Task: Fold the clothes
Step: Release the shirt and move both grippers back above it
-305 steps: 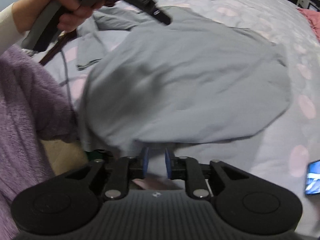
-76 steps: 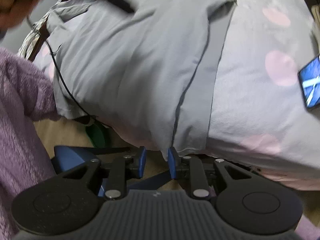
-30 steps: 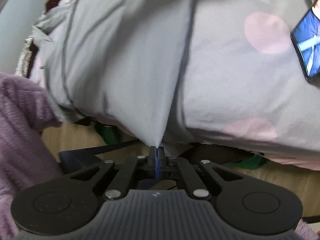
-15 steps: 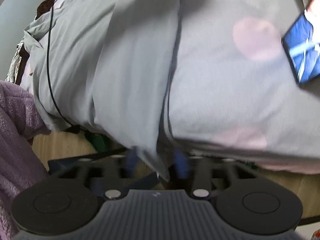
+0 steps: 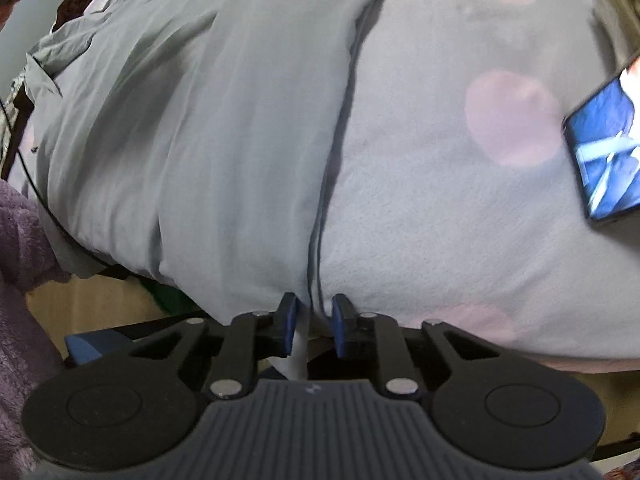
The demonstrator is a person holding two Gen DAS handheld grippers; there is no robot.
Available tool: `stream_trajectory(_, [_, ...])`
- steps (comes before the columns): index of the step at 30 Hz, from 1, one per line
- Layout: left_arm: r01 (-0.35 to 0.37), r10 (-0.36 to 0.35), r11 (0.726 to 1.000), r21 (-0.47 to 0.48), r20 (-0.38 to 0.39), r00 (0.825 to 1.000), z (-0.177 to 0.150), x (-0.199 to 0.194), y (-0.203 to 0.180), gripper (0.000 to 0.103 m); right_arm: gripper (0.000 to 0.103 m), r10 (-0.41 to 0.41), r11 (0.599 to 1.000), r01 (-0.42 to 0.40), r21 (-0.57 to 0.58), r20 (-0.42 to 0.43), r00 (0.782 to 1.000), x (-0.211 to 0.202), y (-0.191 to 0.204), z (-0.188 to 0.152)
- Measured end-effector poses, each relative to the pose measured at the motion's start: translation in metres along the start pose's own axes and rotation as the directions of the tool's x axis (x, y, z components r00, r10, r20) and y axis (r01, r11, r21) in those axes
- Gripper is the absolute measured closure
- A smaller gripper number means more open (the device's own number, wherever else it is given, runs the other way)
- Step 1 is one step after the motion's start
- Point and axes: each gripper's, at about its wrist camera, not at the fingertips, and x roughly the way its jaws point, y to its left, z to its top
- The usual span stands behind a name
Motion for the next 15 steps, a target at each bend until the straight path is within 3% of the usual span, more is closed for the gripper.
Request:
stream_trajectory(7, [-0.105, 0.105, 0.990, -0.095, -0.009, 0.994, -0.050, -0.020, 0.061, 0.072, 0.076, -0.064, 0.996, 0.069, -0.051, 0.086, 0.994, -0.029, 0.017, 0.021])
stream_trajectory(10, [-0.155, 0.153, 0.973, -0.173, -0.022, 0.988, -0.072, -0.027, 0.093, 0.072, 0.076, -0.086, 0.994, 0.093, -0.062, 0.107, 0.991, -0.034, 0.021, 0.041])
stream_trajectory(15, [-0.172, 0.170, 0.936, -0.308, -0.034, 0.985, -0.102, -0.032, 0.134, 0.072, 0.076, -0.122, 0.989, 0.131, -0.062, 0.134, 0.983, -0.036, 0.022, 0.079])
